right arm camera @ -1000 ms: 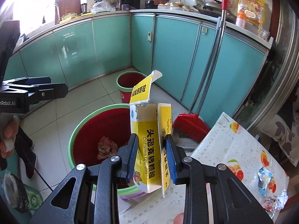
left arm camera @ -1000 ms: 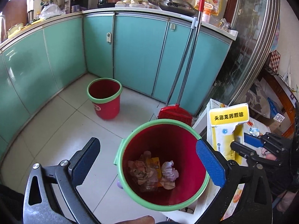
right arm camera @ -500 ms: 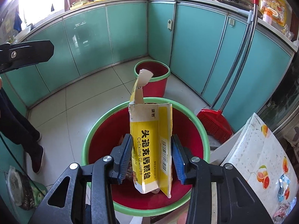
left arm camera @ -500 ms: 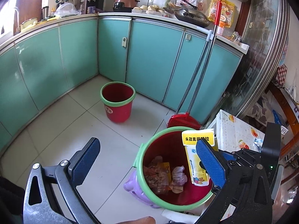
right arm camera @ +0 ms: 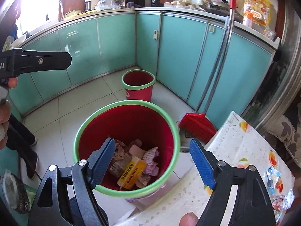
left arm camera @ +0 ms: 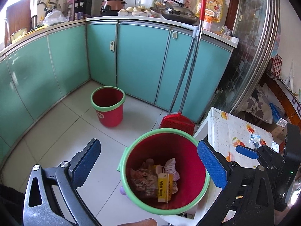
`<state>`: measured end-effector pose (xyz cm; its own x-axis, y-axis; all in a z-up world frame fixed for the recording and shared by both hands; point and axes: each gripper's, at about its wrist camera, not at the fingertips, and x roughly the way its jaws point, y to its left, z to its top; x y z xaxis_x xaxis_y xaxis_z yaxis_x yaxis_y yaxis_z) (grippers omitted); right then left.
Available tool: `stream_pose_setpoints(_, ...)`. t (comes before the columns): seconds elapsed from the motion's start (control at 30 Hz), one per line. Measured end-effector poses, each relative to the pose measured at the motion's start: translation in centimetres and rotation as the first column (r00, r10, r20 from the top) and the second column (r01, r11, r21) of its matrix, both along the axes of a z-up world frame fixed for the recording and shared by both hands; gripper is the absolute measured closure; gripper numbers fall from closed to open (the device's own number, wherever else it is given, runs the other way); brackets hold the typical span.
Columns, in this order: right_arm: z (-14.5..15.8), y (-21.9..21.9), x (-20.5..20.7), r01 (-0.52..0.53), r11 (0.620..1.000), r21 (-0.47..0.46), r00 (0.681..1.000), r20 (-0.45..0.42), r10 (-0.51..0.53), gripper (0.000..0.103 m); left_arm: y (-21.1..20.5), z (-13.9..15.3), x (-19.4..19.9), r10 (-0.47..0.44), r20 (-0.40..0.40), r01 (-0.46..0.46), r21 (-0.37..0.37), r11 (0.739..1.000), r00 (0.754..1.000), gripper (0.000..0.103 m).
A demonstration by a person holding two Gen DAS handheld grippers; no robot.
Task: Collect trash
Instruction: 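Move both grippers back over the table toward the remaining wrappers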
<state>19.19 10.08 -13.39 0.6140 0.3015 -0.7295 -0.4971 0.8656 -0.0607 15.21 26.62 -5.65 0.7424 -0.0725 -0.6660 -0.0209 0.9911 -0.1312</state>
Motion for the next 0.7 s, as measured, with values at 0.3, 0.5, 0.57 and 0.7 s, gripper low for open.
stream_pose_setpoints(0.3, 2.3, -13.1, -3.4, 0.238, 0.971, -0.022, 0.971, 0.03, -0.237, 0.018, -11.6, 0.5, -0.1, -0.206, 0.003, 0.206, -0.003, 0.979, 0.979, 0.0)
stream_pose_setpoints(0.5, 3.2, -23.8, -6.5, 0.382, 0.924, -0.024, 0.923, 0.053, -0.38, 0.017, -20.3, 0.2, -0.8, -0.347, -0.01, 0.347, -0.001, 0.938, 0.938, 0.0)
stream_pose_setpoints(0.57, 3.3, -27.3, -7.4, 0.426, 0.905, -0.021, 0.904, 0.054, -0.424, 0.017, -23.1, -0.1, -1.0, -0.386, -0.02, 0.386, 0.002, 0.923, 0.922, 0.0)
stream_pose_setpoints(0.7, 3.2, -34.0, -9.3, 0.505, 0.863, -0.018, 0.863, 0.046, -0.504, 0.017, -28.4, -0.9, -1.1, -0.459, -0.044, 0.459, -0.009, 0.889, 0.888, 0.0)
